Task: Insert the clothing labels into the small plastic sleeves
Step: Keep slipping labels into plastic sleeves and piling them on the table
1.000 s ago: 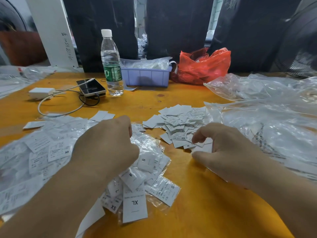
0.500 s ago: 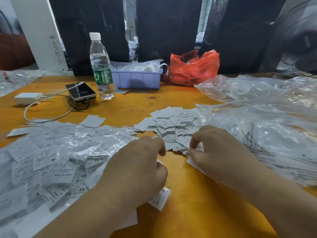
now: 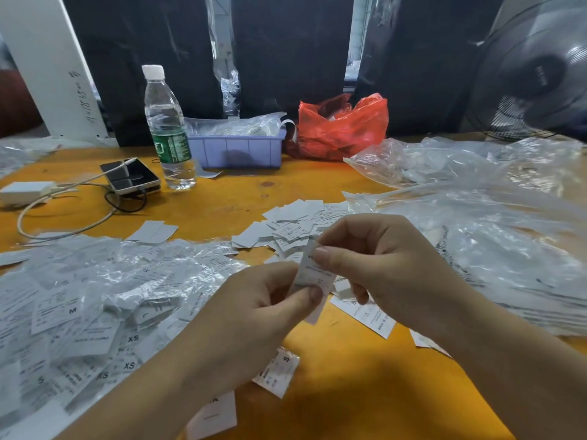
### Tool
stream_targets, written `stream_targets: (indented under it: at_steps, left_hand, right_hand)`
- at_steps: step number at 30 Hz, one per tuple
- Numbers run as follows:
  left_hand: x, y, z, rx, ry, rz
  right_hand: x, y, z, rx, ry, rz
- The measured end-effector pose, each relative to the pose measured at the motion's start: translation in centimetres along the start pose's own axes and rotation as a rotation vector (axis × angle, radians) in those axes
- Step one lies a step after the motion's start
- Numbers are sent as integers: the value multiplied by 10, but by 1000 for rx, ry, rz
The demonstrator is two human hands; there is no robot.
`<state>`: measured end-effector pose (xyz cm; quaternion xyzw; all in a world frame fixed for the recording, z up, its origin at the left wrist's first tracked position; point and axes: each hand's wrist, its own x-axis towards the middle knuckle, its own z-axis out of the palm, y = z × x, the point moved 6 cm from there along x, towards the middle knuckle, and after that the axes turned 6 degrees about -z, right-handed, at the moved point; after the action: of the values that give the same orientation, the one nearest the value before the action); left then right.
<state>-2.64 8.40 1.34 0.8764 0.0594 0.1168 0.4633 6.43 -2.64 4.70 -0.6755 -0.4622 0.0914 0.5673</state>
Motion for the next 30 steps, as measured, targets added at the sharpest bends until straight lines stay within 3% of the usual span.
stream_targets:
  at_steps: [6, 12, 15, 19, 26, 30]
  left_hand:
    - [-1, -2, -1, 19, 17, -27]
    - [-2, -6, 1, 24, 16, -77]
    - [-2, -7, 1, 16, 10, -99]
    - [2, -13, 3, -53, -3, -134]
    - [4, -20, 4, -313, -29, -204]
    - [5, -21, 4, -318, -37, -198]
  right_hand:
    - [1, -12, -19, -407, 123, -155]
    - [0, -19, -31, -794, 237, -183]
    - [0, -12, -38, -950, 227, -8]
    - [-3, 10, -42, -1057, -8, 398]
    - [-4, 15, -54, -1043, -61, 514]
    - [-10, 25, -44, -1017, -226, 619]
